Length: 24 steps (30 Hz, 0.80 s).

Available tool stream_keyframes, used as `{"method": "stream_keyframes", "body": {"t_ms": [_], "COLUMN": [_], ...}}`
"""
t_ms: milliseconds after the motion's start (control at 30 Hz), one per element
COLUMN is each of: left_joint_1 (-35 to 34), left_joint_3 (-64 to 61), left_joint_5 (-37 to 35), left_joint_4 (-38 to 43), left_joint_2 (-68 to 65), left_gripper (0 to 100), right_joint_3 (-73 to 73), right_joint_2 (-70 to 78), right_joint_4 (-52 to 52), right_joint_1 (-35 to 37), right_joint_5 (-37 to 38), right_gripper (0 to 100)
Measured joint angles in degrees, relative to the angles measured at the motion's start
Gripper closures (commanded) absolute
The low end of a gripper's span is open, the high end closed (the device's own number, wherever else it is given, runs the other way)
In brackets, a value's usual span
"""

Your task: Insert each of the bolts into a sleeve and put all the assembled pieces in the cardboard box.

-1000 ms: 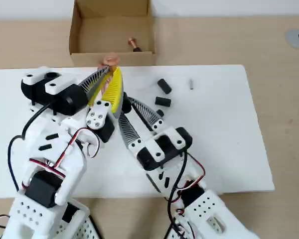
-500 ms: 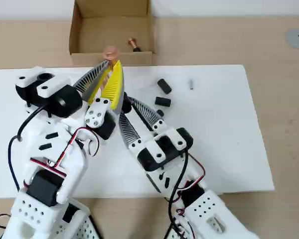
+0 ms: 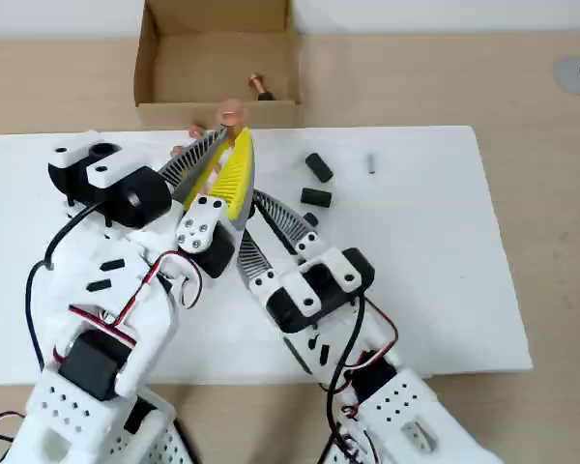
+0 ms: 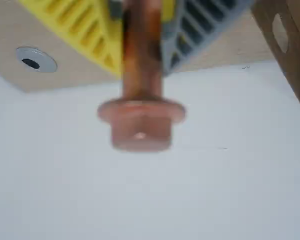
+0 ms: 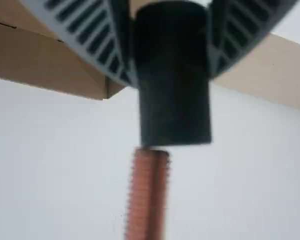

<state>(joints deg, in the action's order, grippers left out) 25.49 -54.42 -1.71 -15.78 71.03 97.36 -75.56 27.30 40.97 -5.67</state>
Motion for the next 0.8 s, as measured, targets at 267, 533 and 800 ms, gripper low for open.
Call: {"method": "stream_keyframes", "body": {"t_ms": [267,533,800], "left_joint_1": [-2.46,-2.46,-2.46], "left_joint_3": [0.0,0.0,0.0], "left_joint_5": [0.0,0.0,0.0], "left_joint_4": [0.0,0.0,0.0], "left_joint_2": [0.0,0.0,0.0], "left_gripper": [100,100,100], "right_joint_3": [0.0,0.0,0.0], "right_joint_2": [0.0,0.0,0.0], "right_joint_4": [0.18,0.18,0.18], "right_joint_1": [0.0,0.0,0.0], "right_joint_5": [0.0,0.0,0.0], "right_gripper": [98.9,98.9,98.9]}}
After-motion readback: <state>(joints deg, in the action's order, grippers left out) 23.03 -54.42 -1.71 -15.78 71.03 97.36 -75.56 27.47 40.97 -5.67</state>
